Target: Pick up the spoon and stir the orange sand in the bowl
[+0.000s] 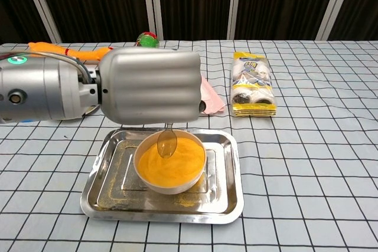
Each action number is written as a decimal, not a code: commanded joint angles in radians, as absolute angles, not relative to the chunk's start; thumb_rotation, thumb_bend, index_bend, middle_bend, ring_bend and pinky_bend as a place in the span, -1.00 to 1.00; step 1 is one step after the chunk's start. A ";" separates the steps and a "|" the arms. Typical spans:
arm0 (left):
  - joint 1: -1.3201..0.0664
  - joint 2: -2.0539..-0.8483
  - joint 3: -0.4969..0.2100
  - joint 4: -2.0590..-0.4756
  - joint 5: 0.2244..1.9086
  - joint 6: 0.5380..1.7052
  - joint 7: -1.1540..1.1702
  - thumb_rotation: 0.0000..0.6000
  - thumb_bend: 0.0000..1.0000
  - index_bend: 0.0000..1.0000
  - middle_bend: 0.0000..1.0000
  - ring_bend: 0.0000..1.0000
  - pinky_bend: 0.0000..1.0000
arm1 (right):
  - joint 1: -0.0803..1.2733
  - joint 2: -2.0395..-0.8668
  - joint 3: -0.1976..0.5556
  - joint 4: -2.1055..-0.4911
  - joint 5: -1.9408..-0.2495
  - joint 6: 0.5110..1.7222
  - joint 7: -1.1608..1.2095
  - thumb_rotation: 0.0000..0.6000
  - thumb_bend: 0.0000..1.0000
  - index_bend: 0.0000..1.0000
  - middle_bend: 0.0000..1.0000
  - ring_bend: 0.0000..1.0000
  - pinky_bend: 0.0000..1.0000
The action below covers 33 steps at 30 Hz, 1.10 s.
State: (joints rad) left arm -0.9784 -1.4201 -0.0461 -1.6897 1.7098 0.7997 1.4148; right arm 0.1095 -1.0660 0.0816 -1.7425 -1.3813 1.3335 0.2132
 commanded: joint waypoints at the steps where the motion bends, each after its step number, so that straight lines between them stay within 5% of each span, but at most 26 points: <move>1: -0.966 -1.418 -0.062 -1.684 1.705 0.837 1.389 1.00 0.59 0.60 1.00 0.99 1.00 | 0.109 -1.065 0.082 -1.743 -1.379 1.333 0.214 1.00 -0.15 -1.00 -1.00 -1.00 -1.00; 9: -0.971 -1.392 -0.023 -1.682 1.745 0.795 1.393 1.00 0.58 0.60 1.00 0.99 1.00 | 0.109 -1.066 0.083 -1.744 -1.378 1.333 0.212 1.00 -0.15 -1.00 -1.00 -1.00 -1.00; 33: -0.693 -1.515 -0.187 -1.558 1.329 1.174 1.217 1.00 0.57 0.60 1.00 0.99 1.00 | 0.107 -1.061 0.081 -1.748 -1.378 1.329 0.221 1.00 -0.15 -1.00 -1.00 -1.00 -1.00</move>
State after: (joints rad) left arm -0.7122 -1.5131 -0.1682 -1.5787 1.3628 1.1567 1.2382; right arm 0.1073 -1.0611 0.0807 -1.7479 -1.3780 1.3292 0.2210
